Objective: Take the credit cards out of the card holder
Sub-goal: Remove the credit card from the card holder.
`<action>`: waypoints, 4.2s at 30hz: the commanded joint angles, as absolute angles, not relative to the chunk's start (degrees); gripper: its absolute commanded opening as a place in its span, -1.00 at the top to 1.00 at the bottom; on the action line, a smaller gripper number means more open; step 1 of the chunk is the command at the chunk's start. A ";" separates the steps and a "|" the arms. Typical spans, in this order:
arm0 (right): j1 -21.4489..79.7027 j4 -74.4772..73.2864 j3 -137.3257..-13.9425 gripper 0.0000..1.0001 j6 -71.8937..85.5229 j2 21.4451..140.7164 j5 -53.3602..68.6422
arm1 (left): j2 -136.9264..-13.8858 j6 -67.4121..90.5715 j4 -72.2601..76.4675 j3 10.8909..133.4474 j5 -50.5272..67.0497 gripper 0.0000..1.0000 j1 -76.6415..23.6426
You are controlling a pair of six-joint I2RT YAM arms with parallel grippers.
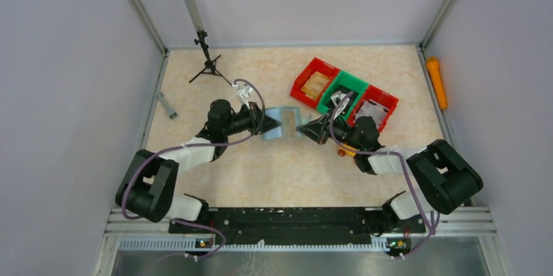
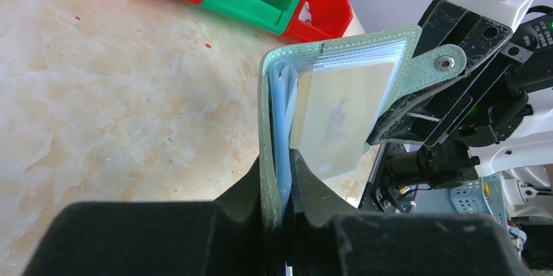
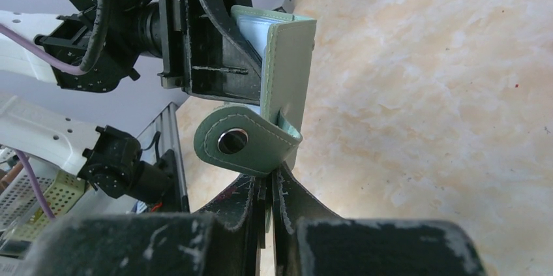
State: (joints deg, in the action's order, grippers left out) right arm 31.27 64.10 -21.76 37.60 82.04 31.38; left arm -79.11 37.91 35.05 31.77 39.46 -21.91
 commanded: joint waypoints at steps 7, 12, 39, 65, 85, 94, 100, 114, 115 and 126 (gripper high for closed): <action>31.08 72.73 -23.81 1.00 40.50 85.29 37.76 | -82.66 39.27 38.69 35.44 43.00 1.00 -22.99; 31.11 72.26 -24.08 1.00 40.48 85.39 37.71 | -82.88 38.87 37.98 35.95 43.00 1.00 -23.37; 33.93 50.63 -27.50 -0.66 29.17 82.59 24.69 | -82.68 35.59 32.70 37.59 40.97 0.99 -24.70; 34.74 40.19 -31.56 0.76 27.55 84.72 17.69 | -83.06 34.99 32.04 38.11 39.93 0.22 -26.08; 34.72 43.61 -31.04 0.80 28.81 84.84 21.80 | -83.02 35.16 33.05 37.58 40.43 -0.42 -25.91; 33.22 49.66 -28.50 0.81 31.47 83.89 24.81 | -85.93 37.16 34.54 38.93 43.84 0.03 -25.79; 32.26 51.04 -27.63 0.67 32.39 83.75 25.07 | -84.72 35.34 30.64 38.88 39.78 0.74 -25.30; 31.29 36.32 -26.27 -0.22 29.56 75.60 2.54 | -86.13 35.71 26.30 39.58 36.57 0.97 -23.22; 31.29 37.11 -25.86 -0.18 29.40 75.15 3.03 | -86.28 35.61 25.86 39.82 36.48 0.97 -23.20; 32.06 55.67 -23.53 0.17 29.65 78.03 25.07 | -89.38 36.13 24.21 41.93 38.60 0.96 -23.14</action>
State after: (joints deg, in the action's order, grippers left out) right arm 31.70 45.80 -22.87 29.63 76.20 15.77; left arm -89.21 36.01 22.09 39.99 36.49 -23.33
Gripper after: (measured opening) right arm 0.421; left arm 0.141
